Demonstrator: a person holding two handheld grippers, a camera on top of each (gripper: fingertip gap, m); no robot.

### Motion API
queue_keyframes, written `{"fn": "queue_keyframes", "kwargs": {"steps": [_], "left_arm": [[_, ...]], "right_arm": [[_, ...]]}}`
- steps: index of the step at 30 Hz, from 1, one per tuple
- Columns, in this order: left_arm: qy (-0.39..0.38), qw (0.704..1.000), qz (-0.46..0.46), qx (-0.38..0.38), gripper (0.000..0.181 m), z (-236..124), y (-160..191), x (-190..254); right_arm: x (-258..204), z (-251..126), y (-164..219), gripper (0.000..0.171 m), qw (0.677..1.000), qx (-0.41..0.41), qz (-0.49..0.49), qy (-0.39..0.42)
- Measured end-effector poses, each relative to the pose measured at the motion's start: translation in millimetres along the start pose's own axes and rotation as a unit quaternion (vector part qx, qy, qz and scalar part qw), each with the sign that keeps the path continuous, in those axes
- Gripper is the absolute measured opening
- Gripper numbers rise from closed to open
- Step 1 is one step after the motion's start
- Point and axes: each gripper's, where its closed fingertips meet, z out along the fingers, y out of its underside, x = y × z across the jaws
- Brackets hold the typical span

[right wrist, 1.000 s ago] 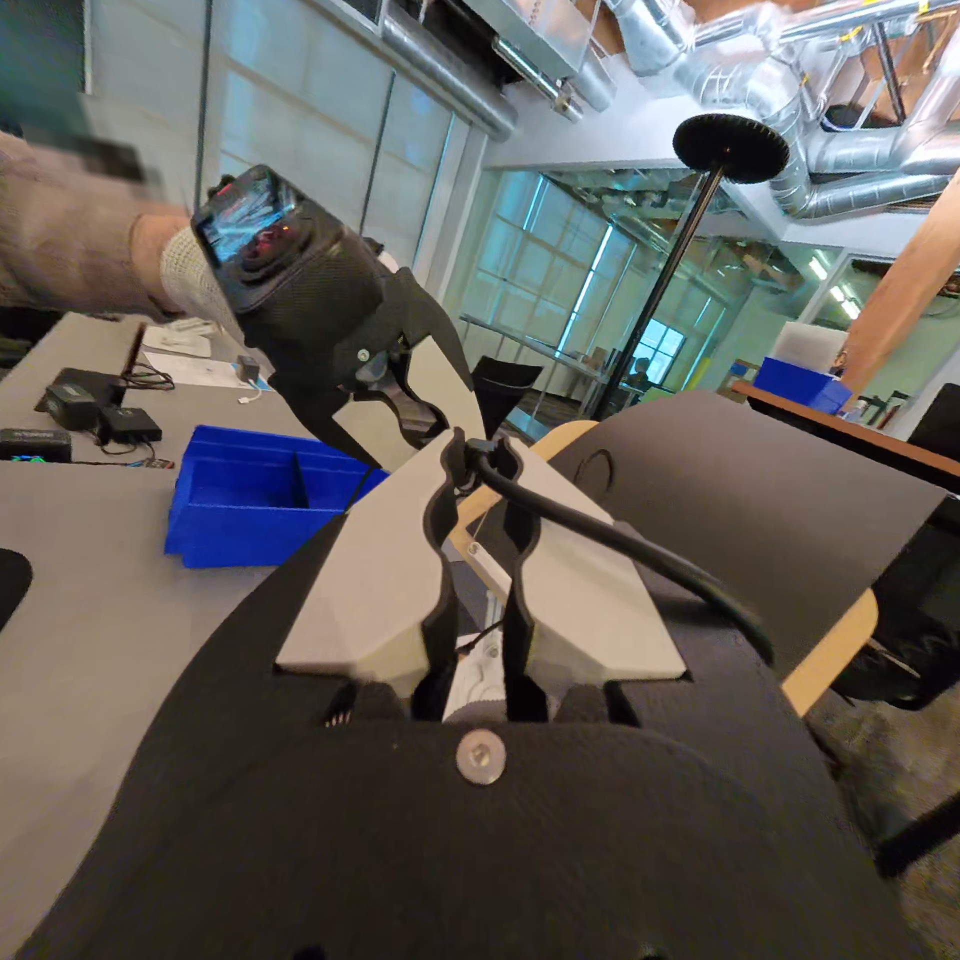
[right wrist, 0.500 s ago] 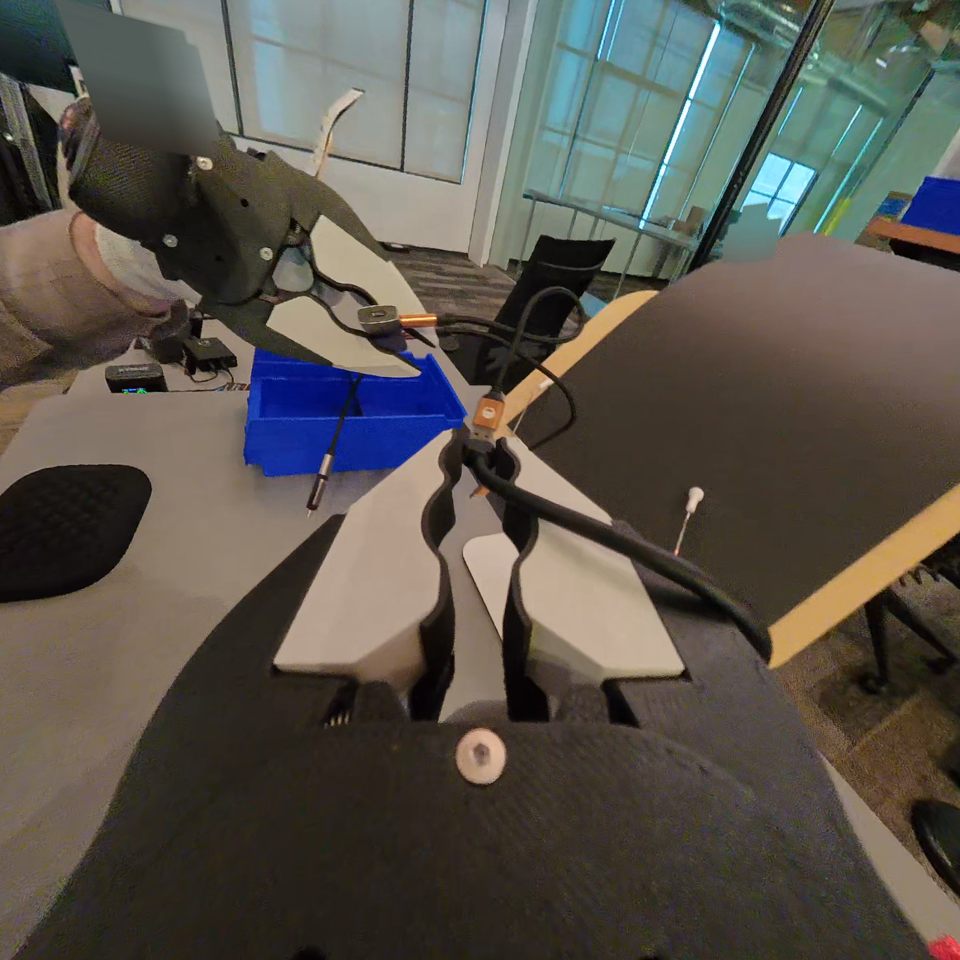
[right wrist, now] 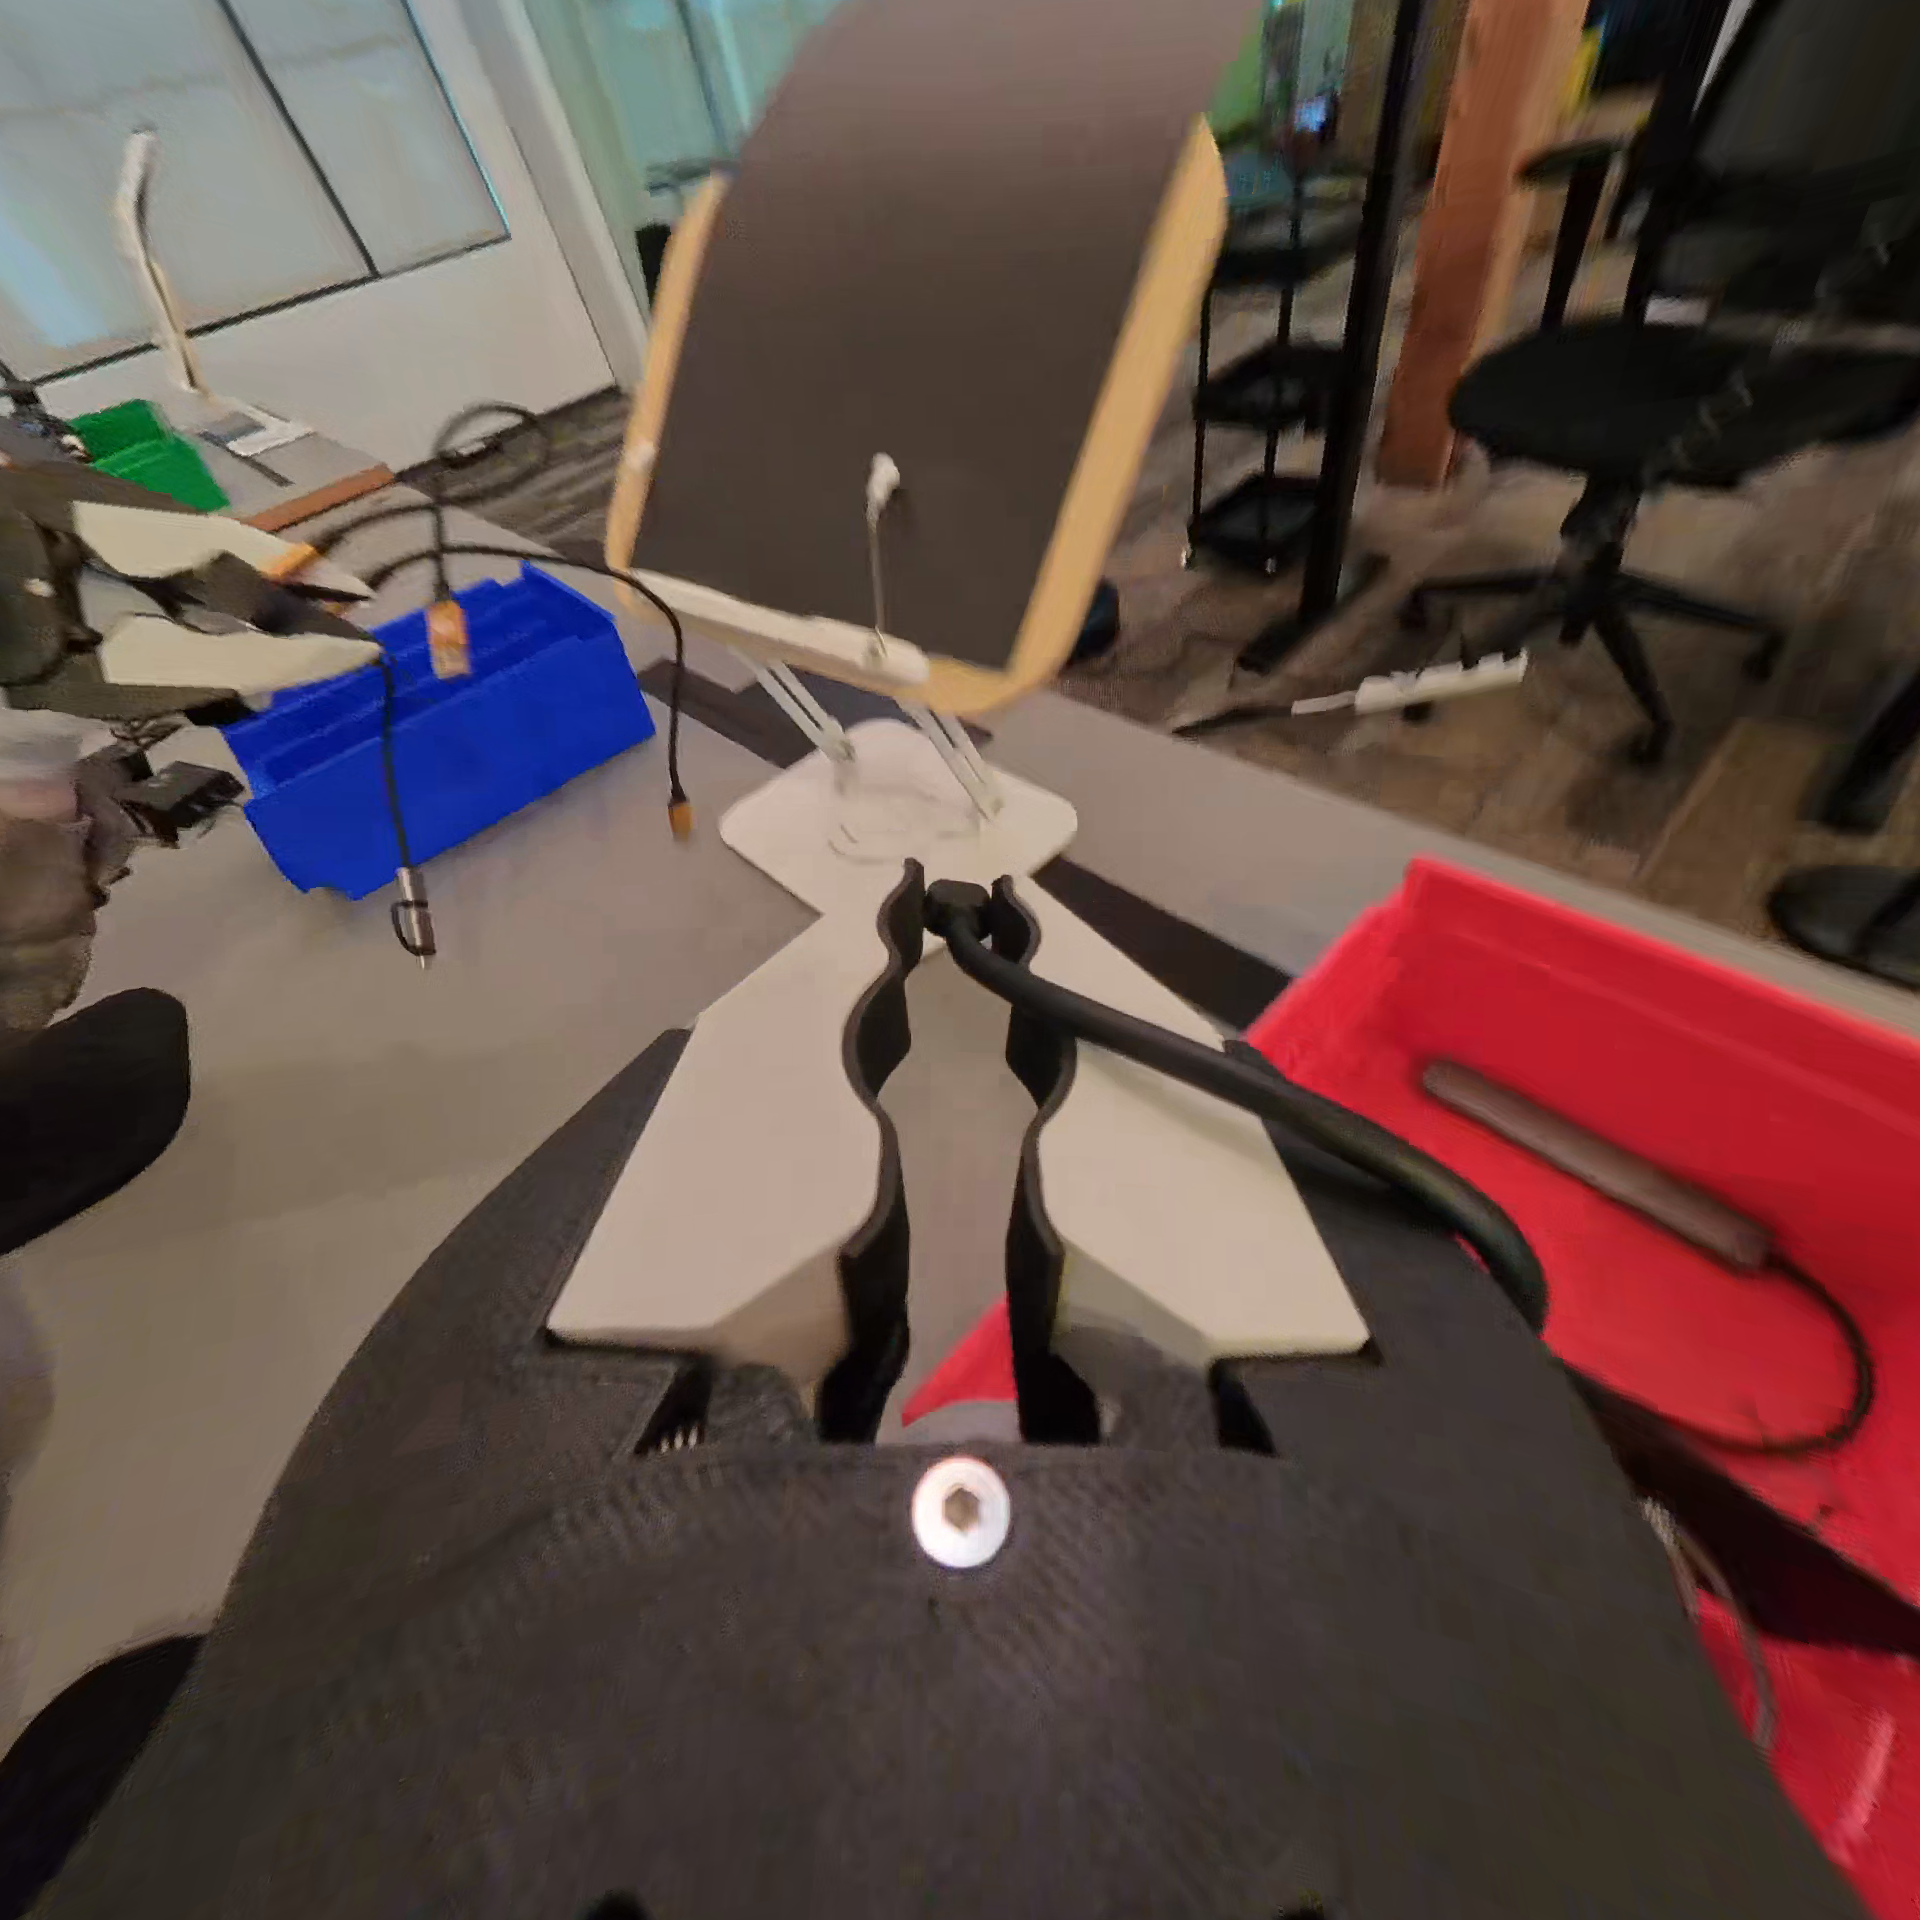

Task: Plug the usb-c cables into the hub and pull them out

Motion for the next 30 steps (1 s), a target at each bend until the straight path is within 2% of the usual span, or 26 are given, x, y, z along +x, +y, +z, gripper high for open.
{"fn": "queue_keyframes", "kwargs": {"steps": [3,5,8,12,13,16,18,21,24,25,26,28,30], "left_arm": [[-0.002,1.000,-0.014,0.012,0.018,3.0,-2.2,2.2],[0.004,1.000,-0.019,0.017,0.018,4.8,-3.1,5.1],[0.012,1.000,-0.019,0.016,0.018,9.3,-1.2,10.0],[0.025,0.999,-0.023,0.018,0.018,14.2,0.3,17.3],[0.030,0.999,-0.024,0.018,0.018,15.4,0.6,19.3],[0.038,0.999,-0.027,0.020,0.018,18.8,1.2,23.6],[0.042,0.998,-0.028,0.021,0.018,20.5,2.2,25.5],[0.045,0.998,-0.028,0.020,0.018,21.8,4.2,26.5],[0.047,0.998,-0.027,0.018,0.018,23.2,5.8,27.5],[0.048,0.998,-0.026,0.017,0.018,23.7,6.2,28.2],[0.050,0.998,-0.024,0.016,0.018,24.2,6.5,29.2],[0.052,0.998,-0.022,0.015,0.018,25.1,7.0,30.9],[0.057,0.998,-0.021,0.016,0.018,25.6,6.9,32.9]], "right_arm": [[25.3,-1.1,34.2,0.011,0.997,-0.025,0.066,-0.008],[29.5,-1.4,46.3,0.010,0.991,-0.006,0.121,-0.048],[38.8,3.4,76.1,0.010,0.980,-0.020,0.183,-0.077],[53.4,11.5,119.5,0.012,0.963,-0.069,0.251,-0.074],[58.0,13.7,131.6,0.017,0.959,-0.088,0.264,-0.063],[67.6,17.0,155.1,0.051,0.950,-0.133,0.279,-0.034],[70.9,16.1,163.5,0.057,0.948,-0.169,0.270,-0.014],[62.7,8.5,178.3,0.070,0.938,-0.278,0.207,0.008],[60.7,-9.5,191.6,0.074,0.907,-0.402,0.125,0.028],[51.4,-9.3,185.8,0.075,0.906,-0.408,0.116,0.003],[41.8,-7.7,179.0,0.065,0.906,-0.403,0.123,-0.031],[32.8,-10.1,172.6,0.064,0.901,-0.409,0.120,-0.077],[28.8,-10.4,165.6,0.057,0.899,-0.402,0.130,-0.115]]}}
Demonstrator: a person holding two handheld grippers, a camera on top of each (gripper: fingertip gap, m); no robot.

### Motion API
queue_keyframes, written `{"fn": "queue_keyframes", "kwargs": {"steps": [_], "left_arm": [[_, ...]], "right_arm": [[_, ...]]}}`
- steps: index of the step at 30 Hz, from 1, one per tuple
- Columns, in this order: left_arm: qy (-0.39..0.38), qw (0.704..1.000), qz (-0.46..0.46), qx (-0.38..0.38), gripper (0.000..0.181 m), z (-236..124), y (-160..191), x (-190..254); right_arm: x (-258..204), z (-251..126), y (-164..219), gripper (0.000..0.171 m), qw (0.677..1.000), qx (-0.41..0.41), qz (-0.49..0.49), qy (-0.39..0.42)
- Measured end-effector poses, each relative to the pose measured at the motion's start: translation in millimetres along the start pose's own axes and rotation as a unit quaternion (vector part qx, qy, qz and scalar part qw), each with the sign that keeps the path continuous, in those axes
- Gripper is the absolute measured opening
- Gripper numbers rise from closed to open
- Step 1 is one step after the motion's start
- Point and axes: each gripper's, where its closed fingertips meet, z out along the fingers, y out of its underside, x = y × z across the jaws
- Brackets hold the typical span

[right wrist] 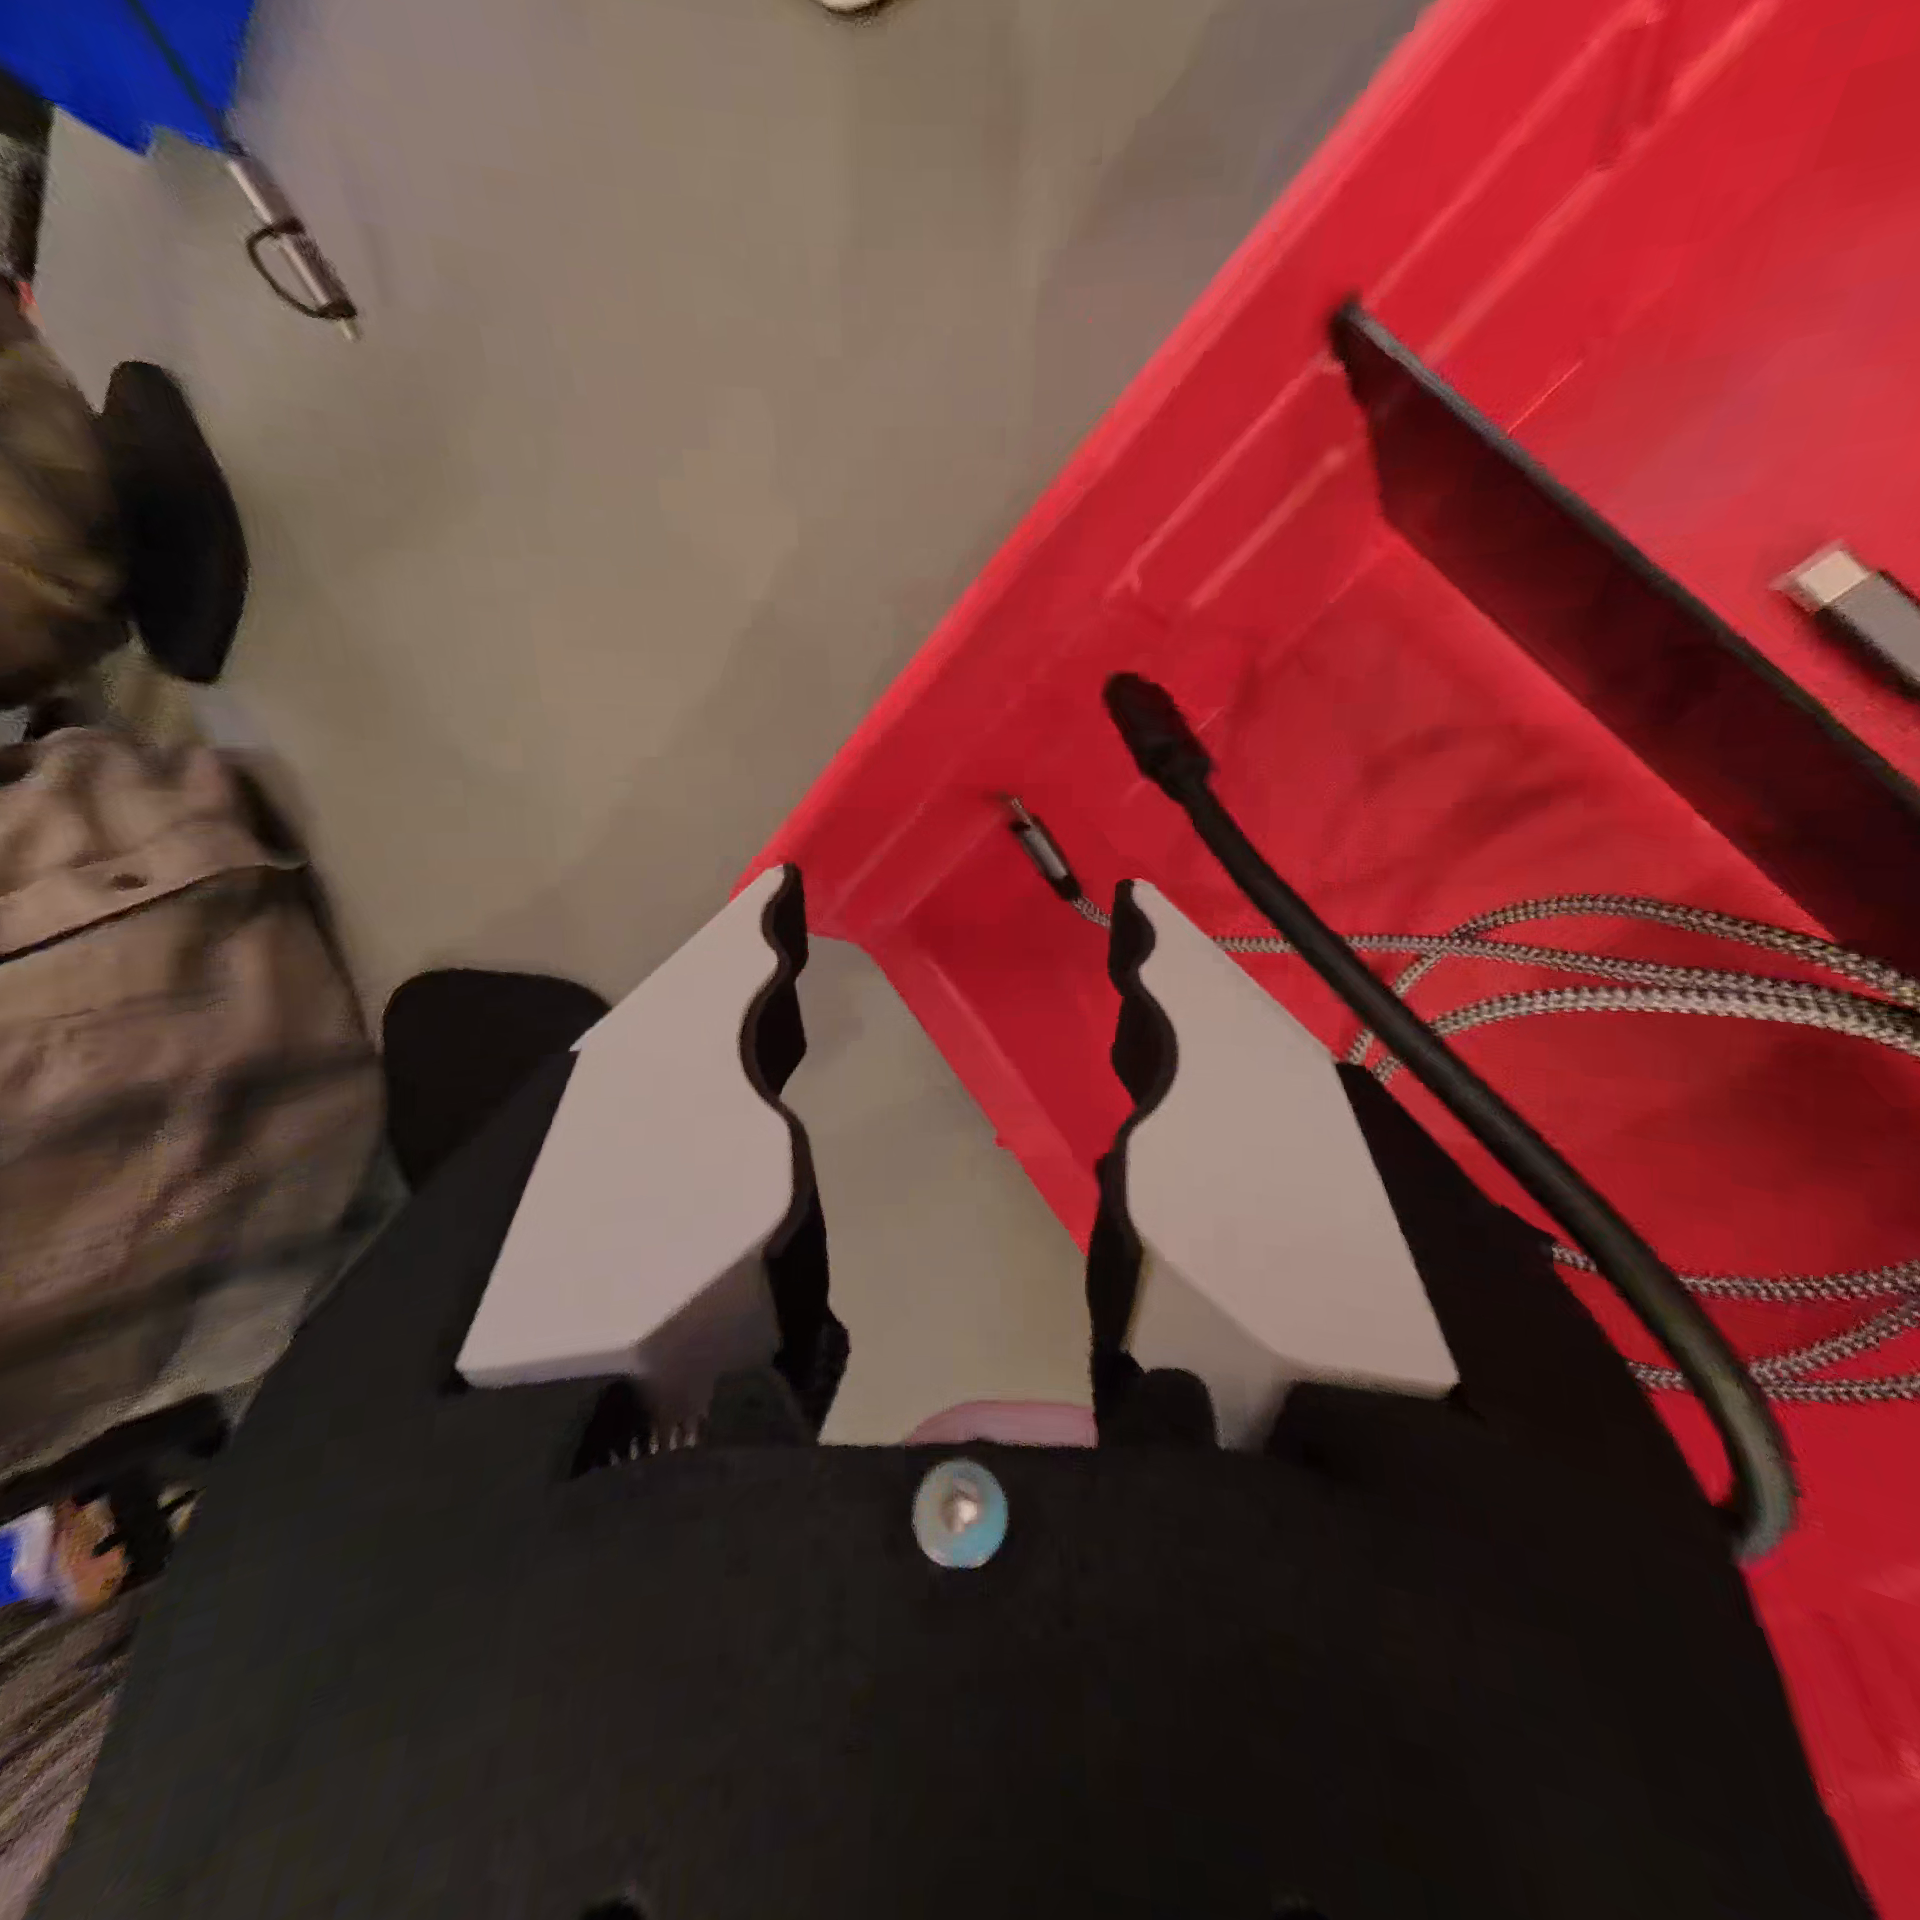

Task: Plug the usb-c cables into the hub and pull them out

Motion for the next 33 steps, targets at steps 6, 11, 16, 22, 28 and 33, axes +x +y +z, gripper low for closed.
{"fn": "queue_keyframes", "kwargs": {"steps": [6,11,16,22,28,33], "left_arm": [[0.007,1.000,0.001,0.002,0.018,1.0,-1.3,3.9],[0.012,1.000,0.000,0.003,0.018,3.5,-0.7,5.9],[0.018,1.000,-0.004,0.002,0.018,7.1,1.0,8.0],[0.020,1.000,-0.003,0.004,0.018,6.3,-0.4,9.8],[0.024,1.000,-0.001,0.005,0.018,6.7,-2.9,13.3],[0.026,1.000,-0.001,0.007,0.018,6.0,-4.0,14.3]], "right_arm": [[-11.1,-6.9,-9.9,0.054,0.986,0.054,0.020,-0.157],[-21.7,-21.8,-38.1,0.110,0.959,0.193,0.013,-0.205],[-28.7,-41.6,-48.6,0.137,0.928,0.291,0.007,-0.233],[-71.3,-20.5,-13.8,0.089,0.941,0.197,-0.080,-0.263],[-97.7,-9.5,28.8,0.070,0.938,0.086,-0.055,-0.330],[-92.3,23.4,75.2,0.063,0.941,0.005,-0.009,-0.339]]}}
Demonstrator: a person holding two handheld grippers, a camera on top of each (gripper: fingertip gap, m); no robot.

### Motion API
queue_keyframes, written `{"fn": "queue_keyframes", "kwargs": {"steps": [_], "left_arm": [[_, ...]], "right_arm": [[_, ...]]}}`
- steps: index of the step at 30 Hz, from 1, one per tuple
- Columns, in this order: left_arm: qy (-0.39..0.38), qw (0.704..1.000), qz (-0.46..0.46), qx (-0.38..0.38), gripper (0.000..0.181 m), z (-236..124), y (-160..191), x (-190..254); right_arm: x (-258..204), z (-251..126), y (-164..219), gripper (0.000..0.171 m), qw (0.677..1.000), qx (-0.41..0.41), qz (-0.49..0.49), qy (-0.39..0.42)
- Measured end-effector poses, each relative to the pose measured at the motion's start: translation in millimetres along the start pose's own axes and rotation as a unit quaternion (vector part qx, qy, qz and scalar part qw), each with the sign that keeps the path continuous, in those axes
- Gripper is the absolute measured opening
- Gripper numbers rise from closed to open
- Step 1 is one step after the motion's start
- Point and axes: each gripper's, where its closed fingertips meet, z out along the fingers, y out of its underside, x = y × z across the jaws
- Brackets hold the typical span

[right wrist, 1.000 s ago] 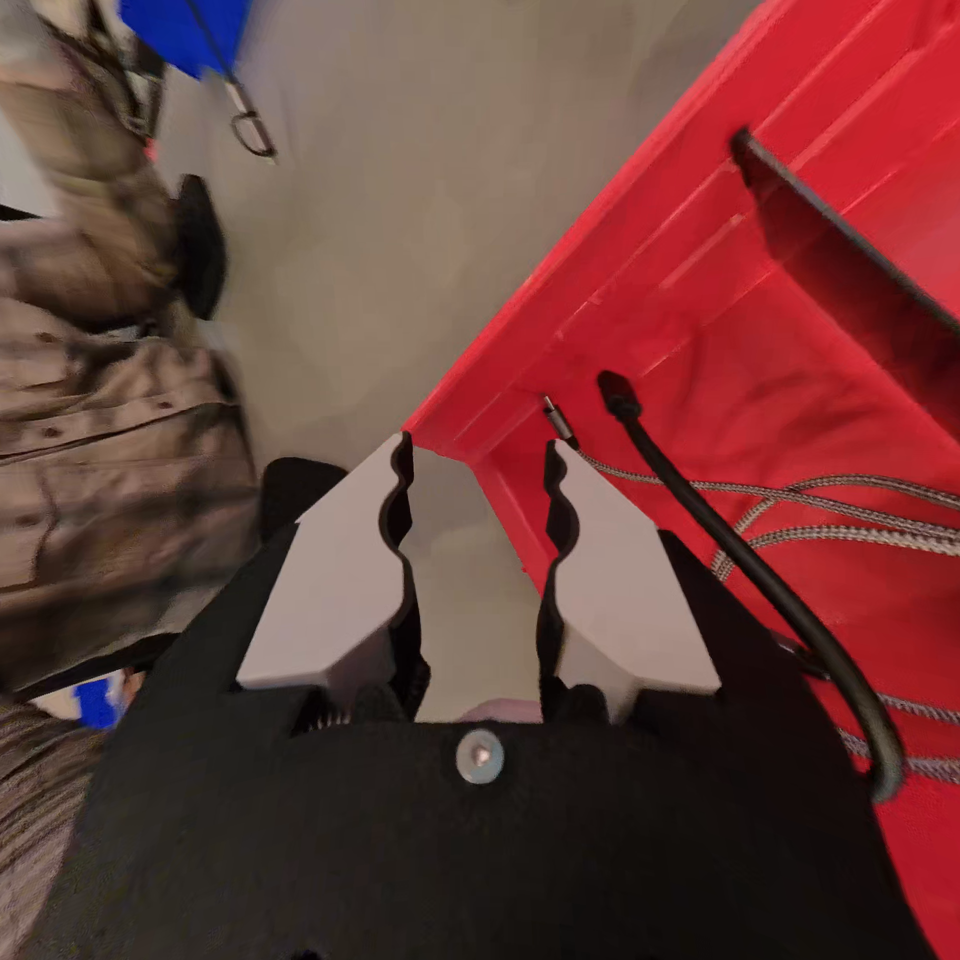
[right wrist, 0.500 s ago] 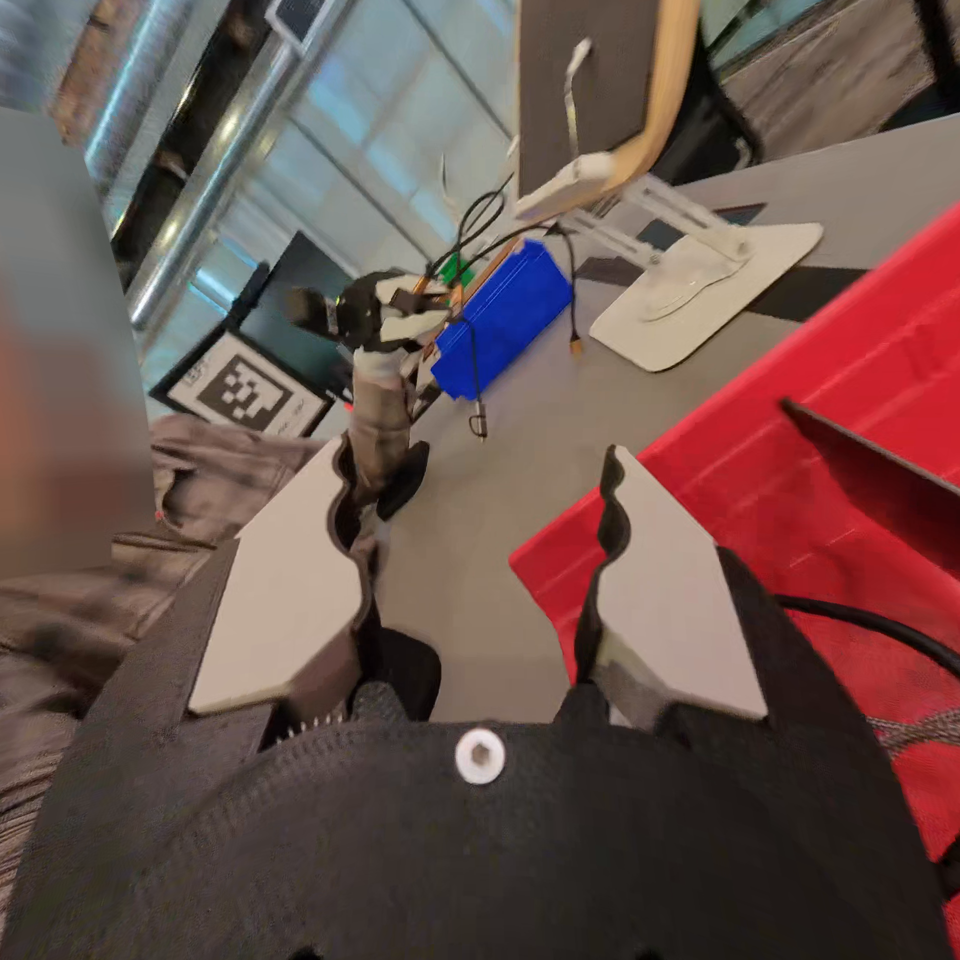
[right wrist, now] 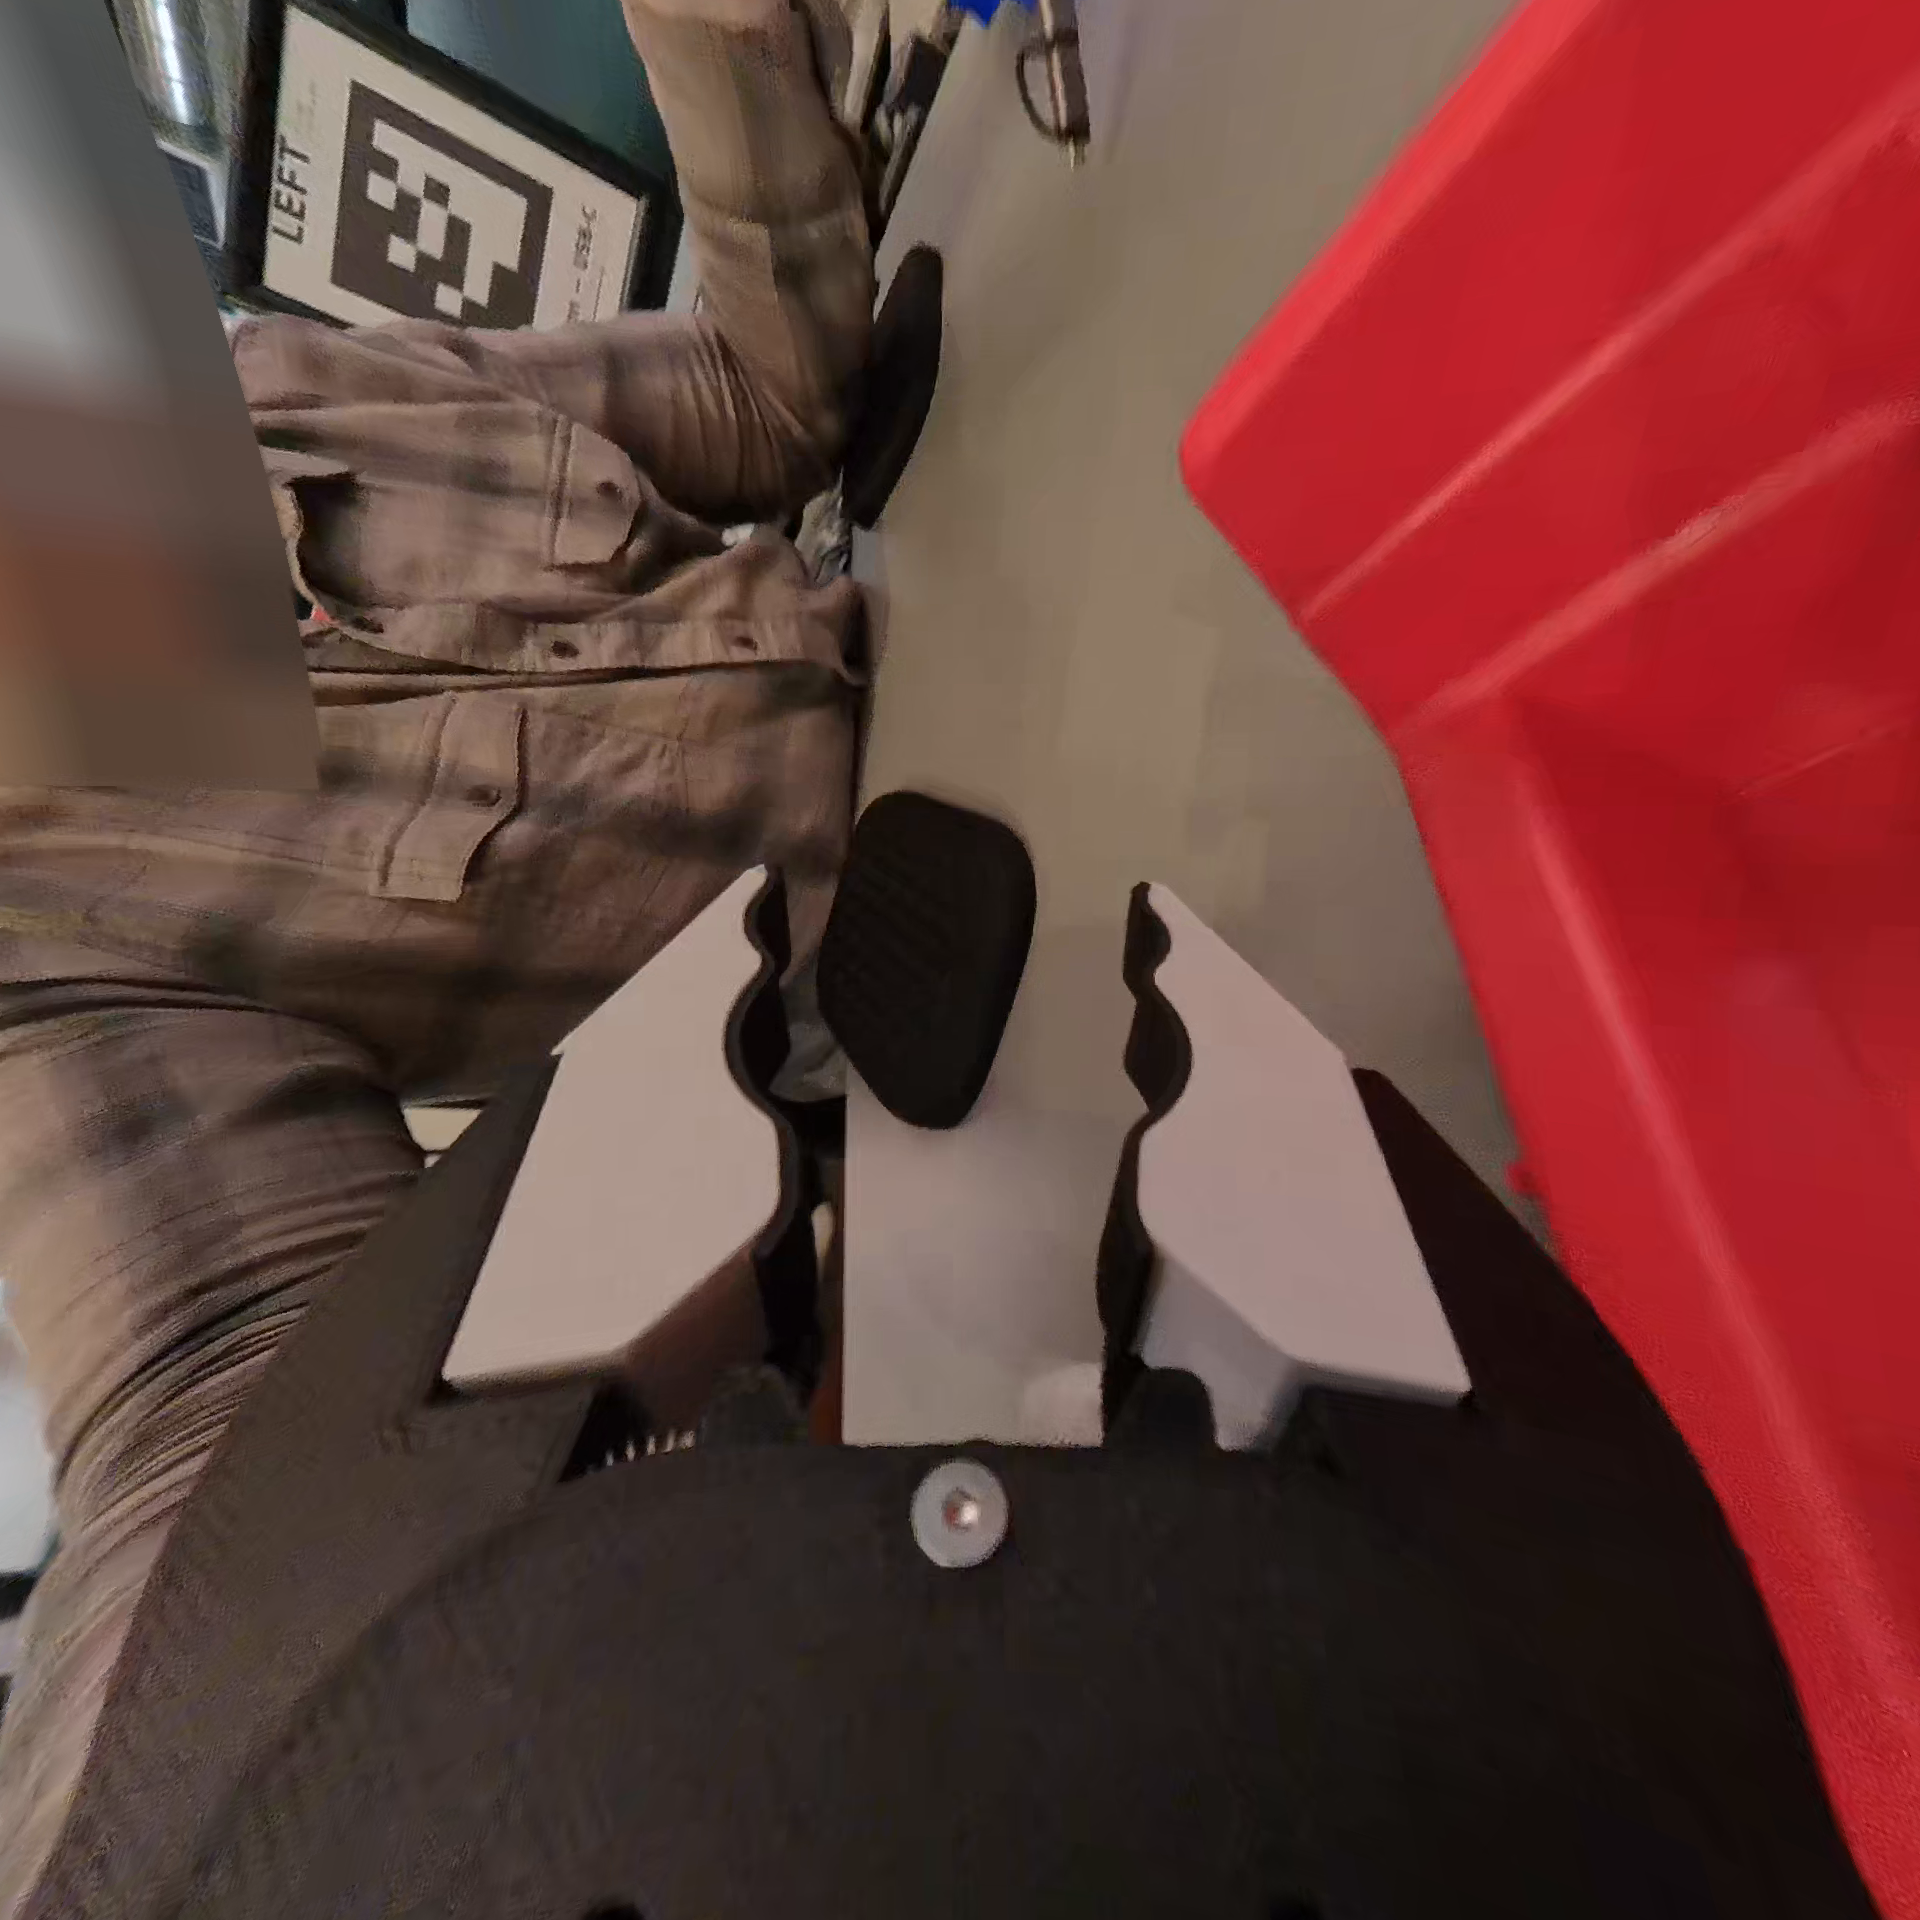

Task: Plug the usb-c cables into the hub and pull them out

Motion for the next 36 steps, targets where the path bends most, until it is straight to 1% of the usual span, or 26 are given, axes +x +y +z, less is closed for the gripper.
{"fn": "queue_keyframes", "kwargs": {"steps": [3,5,7,8,9,11,13,15,16,17,18,19,20,22,24,25,27,28,31,32,33,34,36], "left_arm": [[-0.001,1.000,0.001,0.002,0.018,-0.4,-1.1,0.6],[-0.003,1.000,0.003,0.004,0.018,-0.7,-2.0,0.3],[-0.007,1.000,0.006,0.011,0.018,-0.9,-4.3,-0.2],[-0.011,1.000,0.010,0.017,0.018,-1.1,-6.4,-0.6],[-0.015,0.999,0.022,0.022,0.018,-1.5,-8.5,-0.1],[-0.026,0.998,0.045,0.023,0.018,-1.4,-11.9,1.1],[-0.032,0.997,0.064,0.019,0.019,-1.1,-14.9,4.2],[-0.039,0.995,0.086,0.012,0.018,-1.0,-17.3,7.3],[-0.043,0.994,0.099,0.014,0.018,-1.5,-19.3,9.1],[-0.048,0.992,0.111,0.016,0.018,-2.3,-21.8,10.4],[-0.050,0.991,0.124,0.020,0.018,-3.4,-24.8,12.4],[-0.049,0.989,0.135,0.026,0.018,-4.7,-28.4,15.2],[-0.047,0.988,0.145,0.035,0.018,-6.5,-32.1,18.3],[-0.031,0.985,0.163,0.053,0.018,-11.3,-39.4,27.3],[-0.006,0.981,0.179,0.069,0.018,-16.8,-44.3,38.0],[0.004,0.980,0.184,0.078,0.018,-19.3,-46.5,42.3],[0.023,0.977,0.193,0.092,0.018,-24.0,-50.6,50.8],[0.029,0.974,0.200,0.098,0.018,-26.1,-52.6,54.6],[0.044,0.969,0.212,0.118,0.018,-31.9,-61.2,65.1],[0.048,0.967,0.217,0.125,0.018,-33.6,-64.3,68.4],[0.052,0.966,0.221,0.127,0.018,-34.5,-65.6,71.2],[0.053,0.966,0.225,0.119,0.018,-33.3,-63.5,72.4],[0.058,0.966,0.216,0.128,0.018,-32.2,-65.3,73.8]], "right_arm": [[0.4,9.5,17.9,0.058,0.999,-0.038,0.002,0.016],[-7.2,15.4,25.8,0.066,0.997,-0.064,-0.020,0.039],[-22.4,19.6,19.8,0.072,0.993,-0.063,-0.066,0.073],[-30.7,22.5,10.6,0.078,0.988,-0.056,-0.105,0.103],[-40.6,26.6,-4.8,0.078,0.978,-0.042,-0.155,0.136],[-68.3,40.4,-47.1,0.078,0.945,0.002,-0.264,0.193],[-89.3,52.9,-96.7,0.072,0.898,0.053,-0.345,0.268],[-113.3,75.1,-135.9,0.068,0.847,0.082,-0.425,0.309],[-121.2,86.6,-152.4,0.065,0.823,0.087,-0.455,0.329],[-125.9,102.5,-160.3,0.067,0.808,0.066,-0.480,0.335],[-128.4,114.4,-172.3,0.065,0.786,0.056,-0.506,0.351],[-126.7,120.5,-188.3,0.061,0.753,0.051,-0.531,0.386],[-119.9,124.8,-200.8,0.060,0.712,0.026,-0.557,0.427],[-110.1,128.3,-225.1,0.055,0.600,-0.019,-0.621,0.504],[-105.4,145.1,-233.4,0.050,0.508,-0.072,-0.682,0.521],[-102.9,153.0,-235.1,0.046,0.471,-0.094,-0.704,0.523],[-95.7,164.5,-235.7,0.042,0.416,-0.133,-0.730,0.525],[-93.8,168.4,-235.8,0.038,0.400,-0.141,-0.738,0.525],[-87.0,176.5,-236.2,0.022,0.385,-0.153,-0.744,0.525],[-85.9,176.7,-238.8,0.008,0.372,-0.148,-0.747,0.531],[-83.1,178.0,-237.6,0.003,0.372,-0.150,-0.749,0.527],[-80.4,178.5,-235.6,0.002,0.382,-0.152,-0.747,0.522],[-79.7,177.4,-233.5,0.002,0.413,-0.140,-0.737,0.517]]}}
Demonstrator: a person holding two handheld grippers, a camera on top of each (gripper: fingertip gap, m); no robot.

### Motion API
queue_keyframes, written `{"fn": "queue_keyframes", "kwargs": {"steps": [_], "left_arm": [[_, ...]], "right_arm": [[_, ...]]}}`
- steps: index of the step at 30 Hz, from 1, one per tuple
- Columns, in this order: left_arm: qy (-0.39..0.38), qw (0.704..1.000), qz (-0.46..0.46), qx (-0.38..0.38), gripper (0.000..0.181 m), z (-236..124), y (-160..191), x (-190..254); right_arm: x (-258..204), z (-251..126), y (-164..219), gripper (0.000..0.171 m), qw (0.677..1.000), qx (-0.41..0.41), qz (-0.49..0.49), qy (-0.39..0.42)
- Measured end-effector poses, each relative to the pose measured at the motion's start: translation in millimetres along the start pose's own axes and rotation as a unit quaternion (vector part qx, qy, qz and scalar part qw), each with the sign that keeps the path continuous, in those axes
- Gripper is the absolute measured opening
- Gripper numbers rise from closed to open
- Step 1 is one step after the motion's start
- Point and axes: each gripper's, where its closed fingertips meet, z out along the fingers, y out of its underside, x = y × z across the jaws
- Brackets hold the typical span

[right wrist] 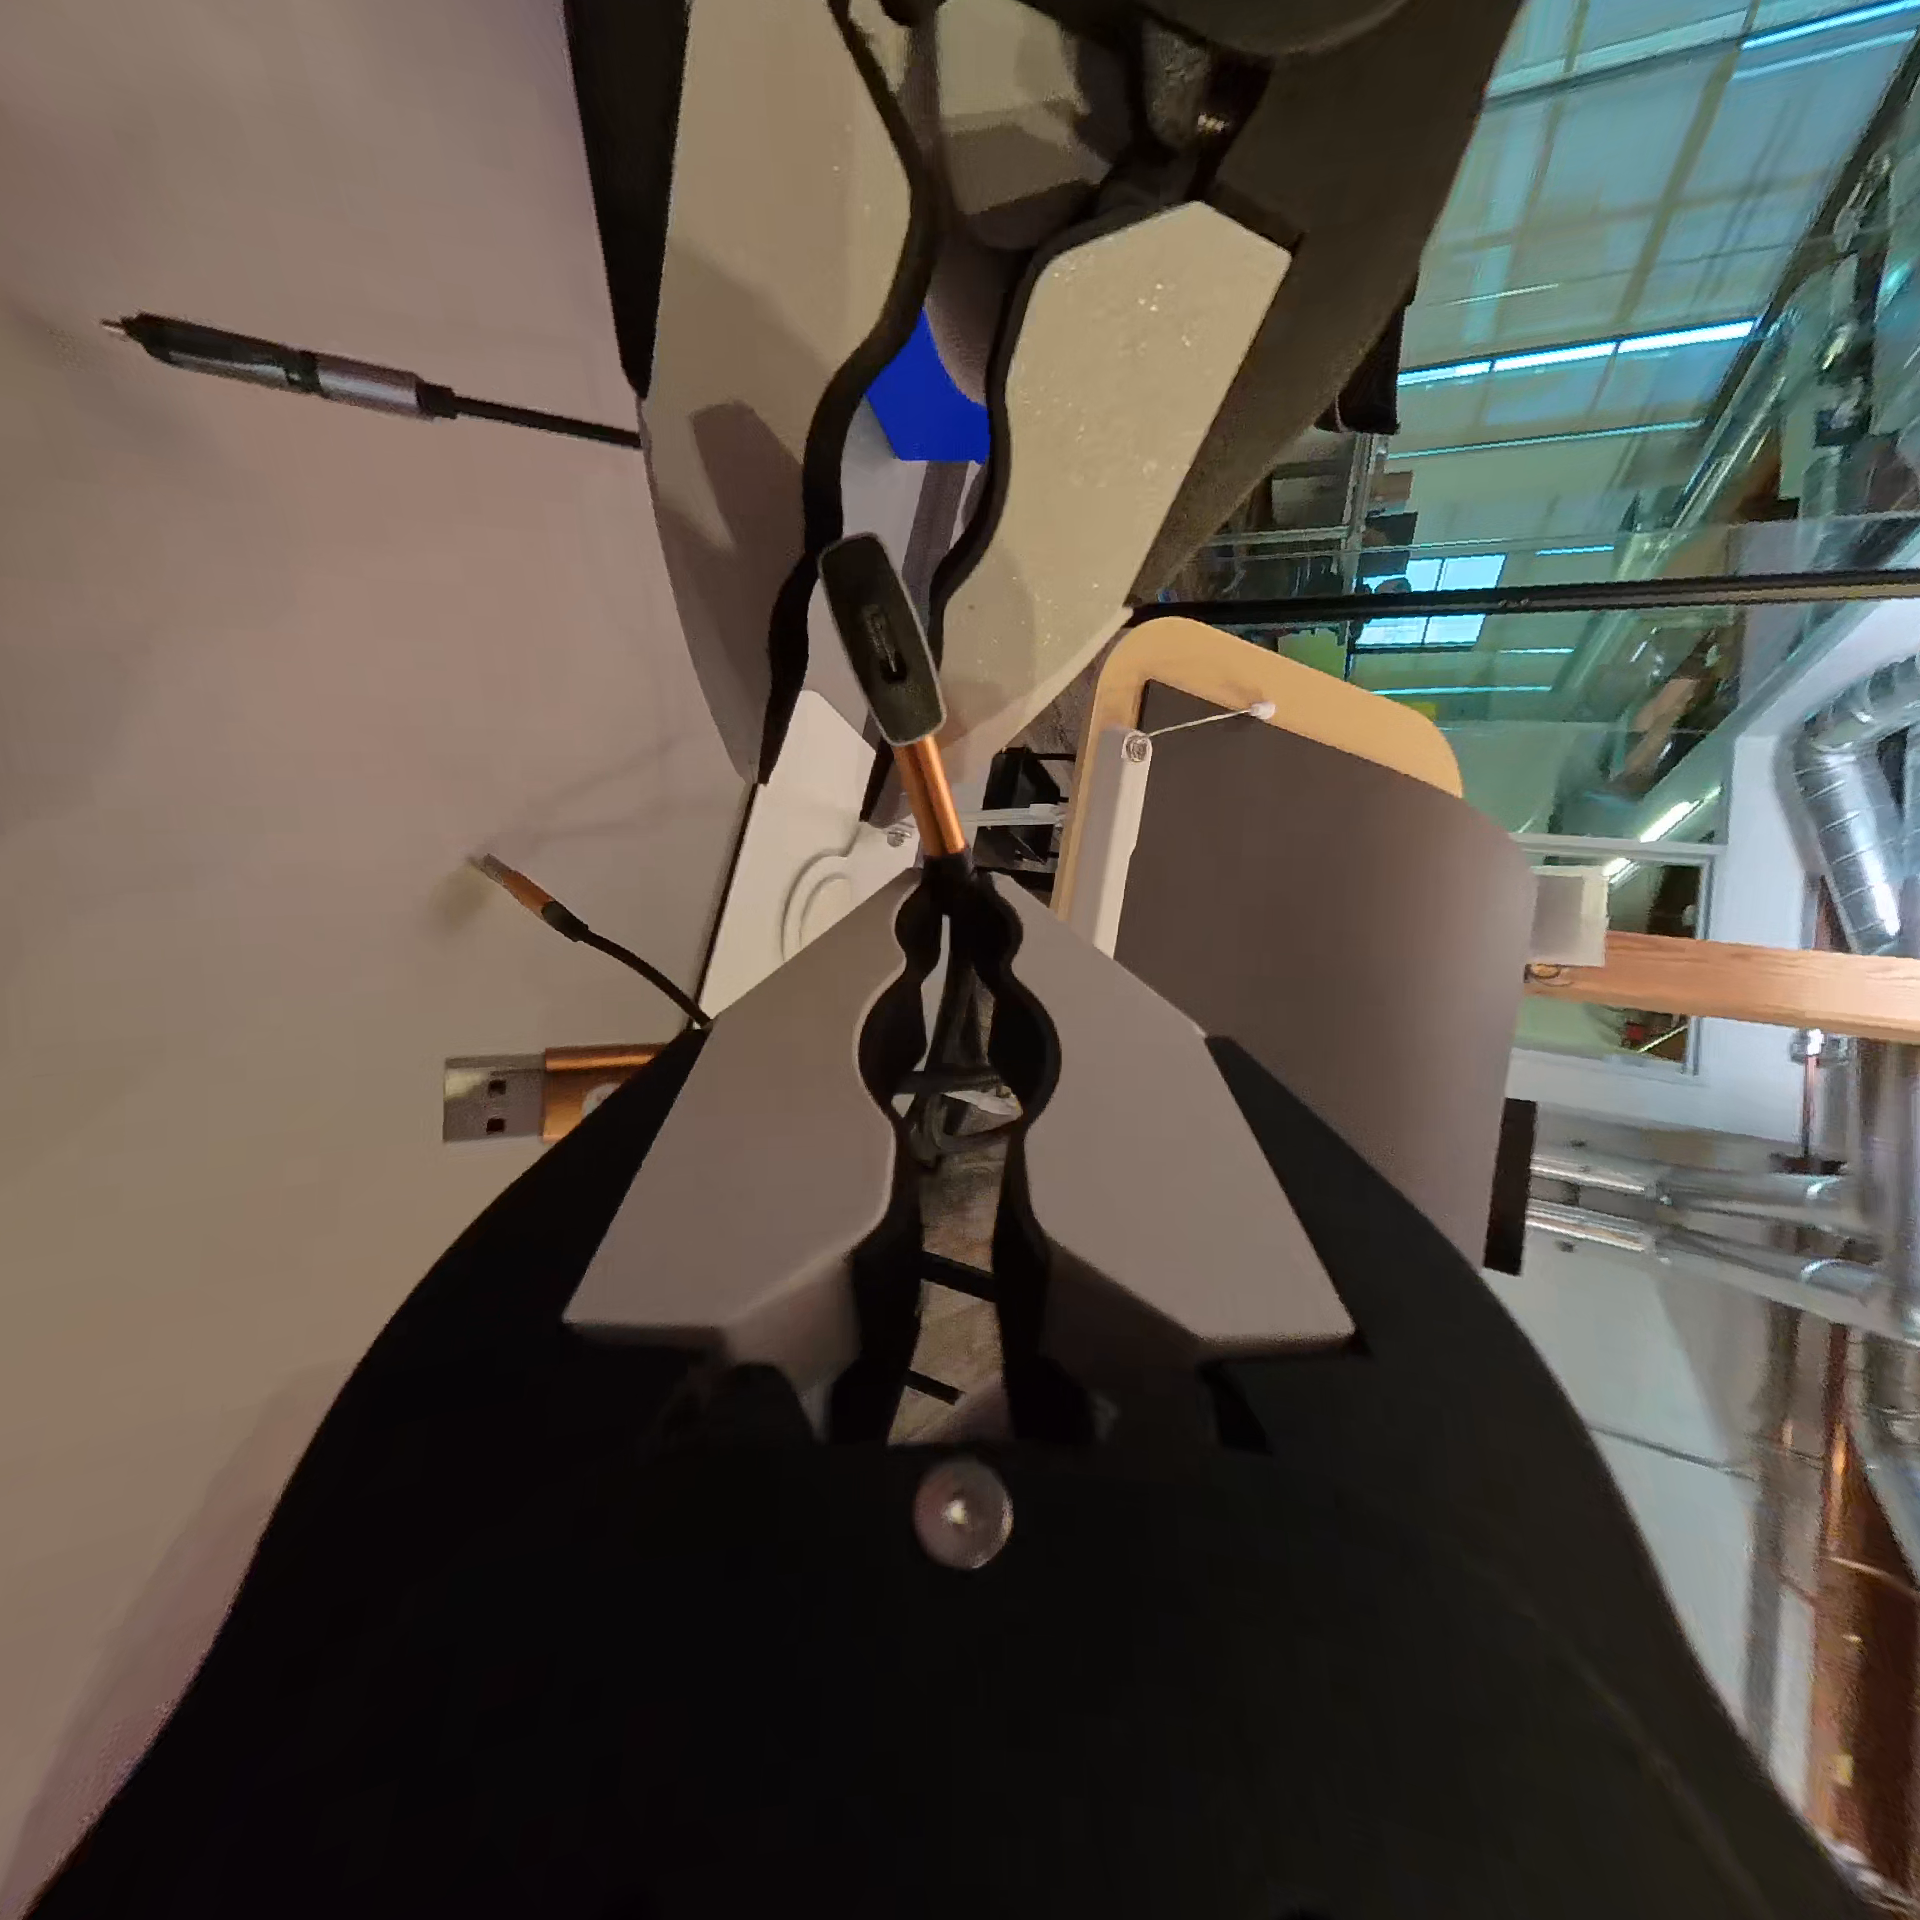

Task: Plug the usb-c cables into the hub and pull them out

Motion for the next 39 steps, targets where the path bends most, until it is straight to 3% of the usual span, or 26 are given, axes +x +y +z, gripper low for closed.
{"fn": "queue_keyframes", "kwargs": {"steps": [5,8,14,17,19,26,29,32,34,39], "left_arm": [[-0.017,0.996,-0.082,0.019,0.017,1.2,0.6,-15.0],[-0.030,0.987,-0.154,0.024,0.041,-3.5,11.1,-29.8],[-0.022,0.952,-0.293,0.084,0.057,-16.0,13.1,-50.9],[0.033,0.898,-0.416,0.137,0.070,-18.2,2.3,-54.6],[0.071,0.847,-0.496,0.178,0.076,-18.4,-4.6,-58.1],[0.189,0.607,-0.700,0.326,0.084,-9.8,-12.6,-72.9],[0.225,0.536,-0.739,0.342,0.082,5.3,-11.2,-65.7],[0.231,0.498,-0.756,0.356,0.065,14.2,-11.9,-62.4],[0.239,0.501,-0.752,0.355,0.047,16.3,-15.2,-57.9],[0.224,0.510,-0.750,0.356,0.022,18.4,-12.9,-56.6]], "right_arm": [[10.4,-2.1,9.2,0.001,0.999,-0.017,0.025,0.043],[17.5,-4.0,20.6,0.000,0.995,-0.040,0.035,0.081],[37.6,-12.7,43.2,0.001,0.978,-0.104,0.019,0.178],[48.7,-17.8,52.8,0.001,0.966,-0.131,0.007,0.223],[54.3,-20.6,58.0,0.002,0.960,-0.141,-0.002,0.243],[63.3,-29.7,61.7,0.002,0.948,-0.140,-0.044,0.283],[59.5,-29.3,56.0,0.001,0.948,-0.131,-0.058,0.283],[50.8,-24.8,52.3,0.002,0.950,-0.126,-0.075,0.275],[44.1,-21.0,49.4,0.001,0.952,-0.120,-0.084,0.268],[37.9,-17.0,51.5,0.003,0.952,-0.116,-0.086,0.269]]}}
